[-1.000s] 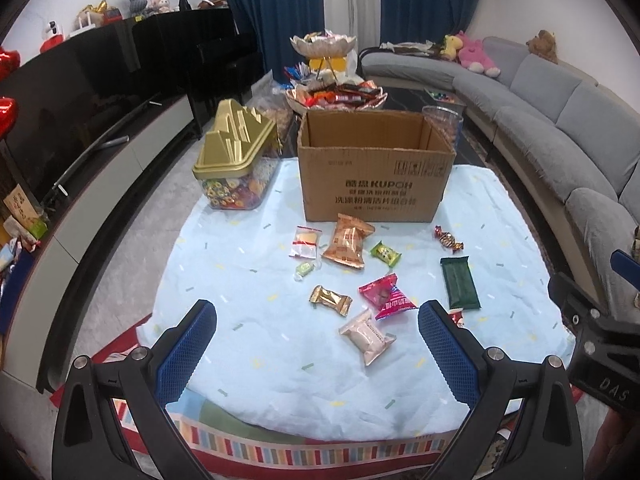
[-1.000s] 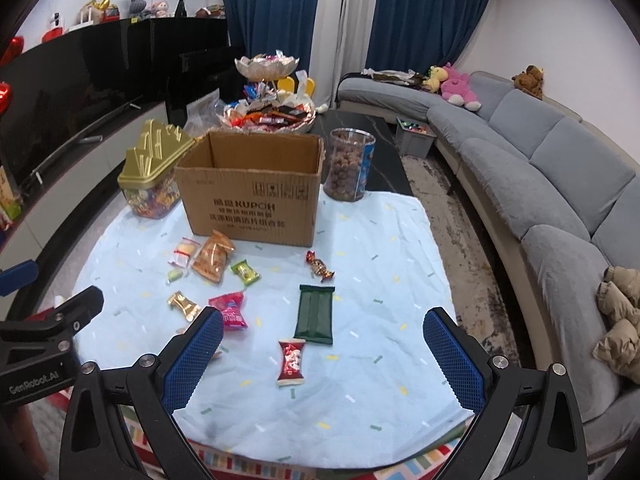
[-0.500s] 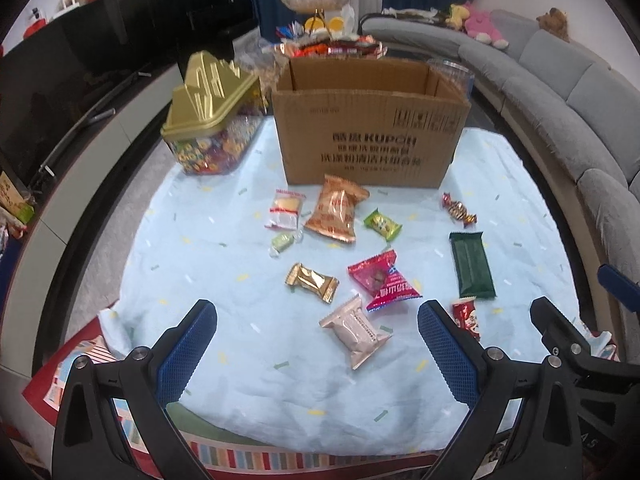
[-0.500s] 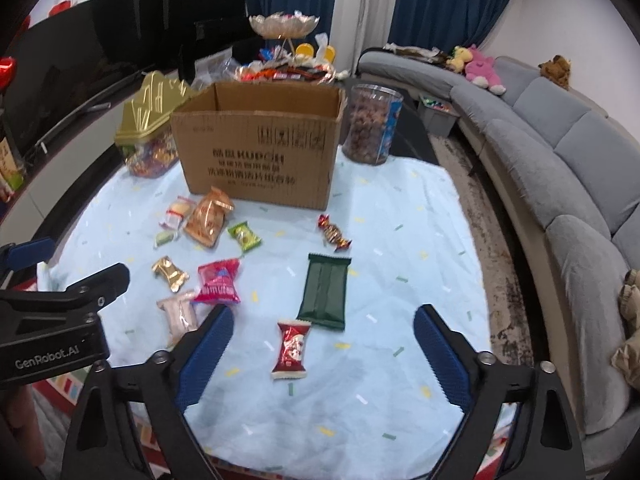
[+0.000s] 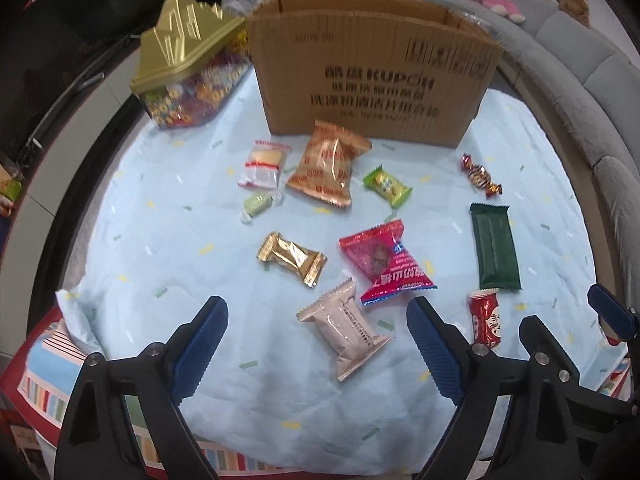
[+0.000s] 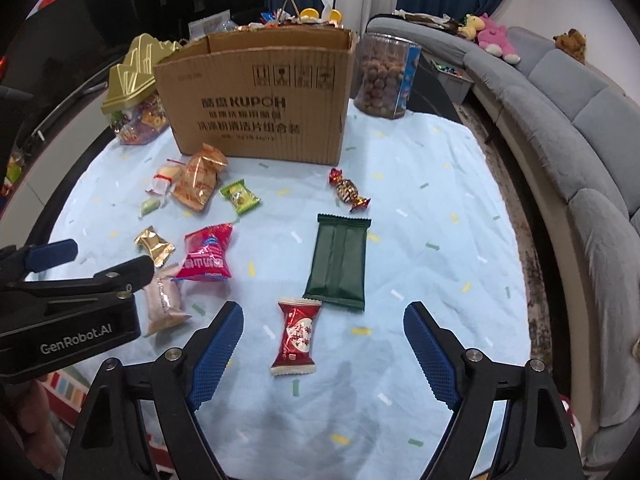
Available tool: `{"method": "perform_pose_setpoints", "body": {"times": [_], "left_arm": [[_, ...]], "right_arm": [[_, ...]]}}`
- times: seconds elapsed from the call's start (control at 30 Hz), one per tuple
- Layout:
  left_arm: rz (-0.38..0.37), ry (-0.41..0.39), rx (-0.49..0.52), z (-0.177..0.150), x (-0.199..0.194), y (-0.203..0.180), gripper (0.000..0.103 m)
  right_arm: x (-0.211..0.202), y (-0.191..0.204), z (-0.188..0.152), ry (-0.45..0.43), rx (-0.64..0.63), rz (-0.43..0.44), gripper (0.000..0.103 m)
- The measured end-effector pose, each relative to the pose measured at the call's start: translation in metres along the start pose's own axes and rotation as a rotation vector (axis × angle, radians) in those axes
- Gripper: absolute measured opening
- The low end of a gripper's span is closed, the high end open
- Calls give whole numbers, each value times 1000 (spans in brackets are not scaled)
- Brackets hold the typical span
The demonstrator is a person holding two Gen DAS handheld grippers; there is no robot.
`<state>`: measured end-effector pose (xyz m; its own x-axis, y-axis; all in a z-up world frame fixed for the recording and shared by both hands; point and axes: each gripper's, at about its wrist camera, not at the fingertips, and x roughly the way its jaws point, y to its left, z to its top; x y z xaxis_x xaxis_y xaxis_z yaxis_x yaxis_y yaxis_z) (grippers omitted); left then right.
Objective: Organize snacks
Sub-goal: 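Lower both tools and close left on white-pink biscuit while right grasps red-white candy bar, then lift both held snacks and carry them over the open cardboard box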
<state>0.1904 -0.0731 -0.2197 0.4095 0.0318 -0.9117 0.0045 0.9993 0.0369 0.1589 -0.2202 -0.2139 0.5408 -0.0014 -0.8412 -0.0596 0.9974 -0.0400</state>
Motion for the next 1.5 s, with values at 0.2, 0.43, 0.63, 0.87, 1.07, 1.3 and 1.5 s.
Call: {"method": "perform_pose_setpoints", "body": {"times": [0.2, 0.43, 0.63, 0.87, 1.07, 1.3, 1.5], "left_arm": [[-4, 63, -19, -2, 24, -2, 84], [-26, 128, -33, -8, 45, -5, 78], [-29, 158, -49, -12, 61, -4, 68], [-33, 161, -33, -19, 71, -4, 62], [-39, 133, -1, -19, 67, -9, 35], [-30, 118, 41, -19, 62, -11, 30], [-19, 93, 55, -21, 52, -1, 30]], "right_arm": [[21, 0, -2, 45, 9, 14, 69], [36, 3, -8, 76, 5, 30, 68], [48, 7, -11, 100, 0, 43, 60], [63, 10, -16, 129, -4, 59, 47], [73, 9, -21, 169, 12, 85, 27], [73, 9, -24, 156, 11, 79, 23], [69, 8, -22, 159, 27, 78, 22]]}}
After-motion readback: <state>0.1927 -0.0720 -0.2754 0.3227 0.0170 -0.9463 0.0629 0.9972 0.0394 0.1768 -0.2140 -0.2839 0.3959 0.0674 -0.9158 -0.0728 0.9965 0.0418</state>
